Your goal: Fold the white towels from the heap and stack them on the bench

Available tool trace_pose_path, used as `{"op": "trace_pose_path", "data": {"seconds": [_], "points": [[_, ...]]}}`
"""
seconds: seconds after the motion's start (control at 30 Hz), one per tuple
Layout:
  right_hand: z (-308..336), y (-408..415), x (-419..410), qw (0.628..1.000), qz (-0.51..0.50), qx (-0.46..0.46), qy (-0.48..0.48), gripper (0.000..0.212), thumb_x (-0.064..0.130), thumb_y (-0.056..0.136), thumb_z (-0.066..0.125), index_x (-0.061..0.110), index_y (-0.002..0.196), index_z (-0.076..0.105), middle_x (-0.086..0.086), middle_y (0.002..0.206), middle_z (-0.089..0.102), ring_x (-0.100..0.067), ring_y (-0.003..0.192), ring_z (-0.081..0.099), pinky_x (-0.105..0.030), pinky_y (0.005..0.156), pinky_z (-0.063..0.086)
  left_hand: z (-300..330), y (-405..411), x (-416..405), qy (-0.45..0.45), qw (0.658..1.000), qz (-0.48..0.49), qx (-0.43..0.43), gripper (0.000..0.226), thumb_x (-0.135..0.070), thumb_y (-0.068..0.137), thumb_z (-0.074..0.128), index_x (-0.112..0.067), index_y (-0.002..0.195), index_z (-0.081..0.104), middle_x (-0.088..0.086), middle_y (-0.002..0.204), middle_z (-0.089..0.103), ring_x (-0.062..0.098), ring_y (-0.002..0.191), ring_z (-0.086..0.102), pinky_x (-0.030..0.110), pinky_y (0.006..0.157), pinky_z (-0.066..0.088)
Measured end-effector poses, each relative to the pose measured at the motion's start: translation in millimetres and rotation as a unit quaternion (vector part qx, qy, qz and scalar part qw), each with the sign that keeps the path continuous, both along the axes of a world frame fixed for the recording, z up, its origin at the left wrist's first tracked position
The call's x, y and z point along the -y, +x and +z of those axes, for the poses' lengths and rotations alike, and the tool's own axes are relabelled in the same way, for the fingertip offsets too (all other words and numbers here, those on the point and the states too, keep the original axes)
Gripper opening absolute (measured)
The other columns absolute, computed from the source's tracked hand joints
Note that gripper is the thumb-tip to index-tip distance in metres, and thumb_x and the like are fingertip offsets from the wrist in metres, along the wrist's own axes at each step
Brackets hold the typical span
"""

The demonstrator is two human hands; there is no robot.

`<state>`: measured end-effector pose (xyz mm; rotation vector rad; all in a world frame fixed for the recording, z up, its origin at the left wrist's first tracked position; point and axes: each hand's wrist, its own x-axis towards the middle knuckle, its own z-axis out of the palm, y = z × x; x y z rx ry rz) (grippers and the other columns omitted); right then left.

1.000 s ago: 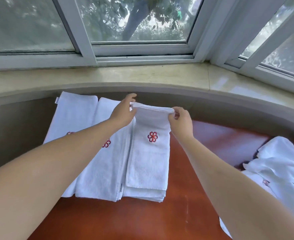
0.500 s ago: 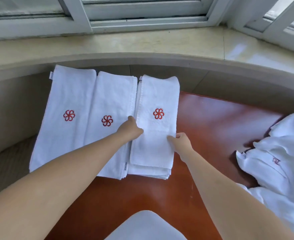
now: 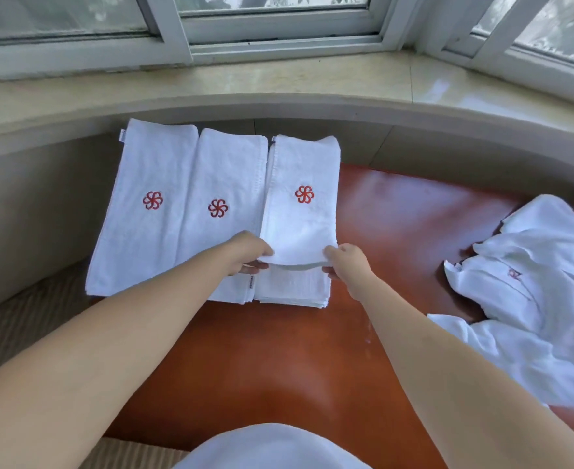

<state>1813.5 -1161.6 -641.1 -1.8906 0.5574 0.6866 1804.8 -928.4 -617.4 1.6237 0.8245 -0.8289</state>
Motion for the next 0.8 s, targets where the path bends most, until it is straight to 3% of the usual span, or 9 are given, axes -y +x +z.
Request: {"op": "trace_pose_path", "data": {"seconds": [0.1,0.2,0.3,0.43,0.57,0.67,0.73,0.8], "points": [[4.1,-18.5,-3.2,1.000,-0.004,0.029,-0.007,0.020,0.030,0.088,0.056,0.011,0.086,0.050,-0.004,0.084,0.060,-0.009,0.057,0.065,-0.032,0.058,0.050,2.5,-15.2,0.0,0.014,1.000,-0.007,0.004,0.032,-0.012,0.096,0.067,-0.007,0.126,0.058,0.007,0.123,0.064,0.020,0.088,0.073,0.034,0.079,0.061],[-21.2,-53.9,-0.7,0.999,0.025,-0.026,-0.033,0.022,0.029,0.088,0.055,0.007,0.093,0.054,-0.004,0.089,0.062,-0.017,0.069,0.068,-0.034,0.063,0.049,-21.0,-43.9,8.8,0.043,0.998,-0.035,-0.035,0.029,-0.009,0.097,0.063,-0.006,0.125,0.057,0.013,0.118,0.065,0.026,0.088,0.072,0.032,0.066,0.059],[-46.1,-69.5,3.4,0.997,0.043,-0.054,-0.046,0.021,0.023,0.090,0.054,0.007,0.104,0.058,-0.011,0.100,0.070,-0.020,0.073,0.067,-0.037,0.068,0.054,-43.6,-58.8,15.3,0.078,0.994,-0.074,-0.021,0.016,-0.011,0.096,0.059,-0.012,0.112,0.058,0.010,0.102,0.068,0.025,0.088,0.074,0.036,0.073,0.063],[-47.1,-71.9,5.4,0.999,0.002,-0.027,-0.029,0.018,0.024,0.091,0.058,0.013,0.105,0.059,-0.006,0.105,0.071,-0.013,0.068,0.070,-0.043,0.085,0.061,-45.6,-65.0,14.0,0.116,0.987,-0.113,0.012,0.014,-0.011,0.093,0.054,-0.013,0.106,0.056,0.009,0.101,0.068,0.023,0.087,0.074,0.040,0.080,0.064],[-42.7,-79.3,7.3,0.998,0.013,-0.033,-0.053,0.024,0.025,0.091,0.055,0.015,0.113,0.057,-0.007,0.100,0.072,-0.023,0.086,0.072,-0.048,0.090,0.059,-41.3,-71.9,14.9,0.158,0.973,-0.165,0.030,0.010,-0.013,0.089,0.051,-0.013,0.099,0.055,0.010,0.092,0.072,0.022,0.083,0.075,0.040,0.078,0.065],[-40.7,-83.1,6.7,0.997,0.014,-0.040,-0.060,0.028,0.026,0.092,0.054,0.018,0.118,0.054,-0.004,0.095,0.071,-0.025,0.090,0.071,-0.044,0.086,0.058,-40.3,-74.9,15.7,0.191,0.958,-0.210,0.037,0.022,-0.019,0.089,0.050,-0.006,0.107,0.053,0.009,0.087,0.073,0.023,0.078,0.075,0.038,0.074,0.064],[-37.3,-83.2,6.3,0.997,0.021,-0.042,-0.068,0.032,0.027,0.091,0.054,0.019,0.122,0.053,-0.004,0.097,0.070,-0.021,0.083,0.066,-0.037,0.074,0.054,-36.9,-77.4,16.4,0.229,0.939,-0.253,0.044,0.034,-0.026,0.091,0.050,-0.007,0.119,0.049,0.006,0.085,0.072,0.023,0.074,0.073,0.038,0.072,0.062],[-34.4,-83.1,6.6,0.996,0.034,-0.037,-0.077,0.035,0.027,0.091,0.055,0.019,0.125,0.053,-0.004,0.101,0.068,-0.018,0.081,0.061,-0.031,0.067,0.048,-31.9,-80.0,16.4,0.286,0.911,-0.295,0.045,0.047,-0.032,0.095,0.050,-0.009,0.134,0.041,0.003,0.086,0.067,0.021,0.072,0.066,0.034,0.061,0.054]]}}
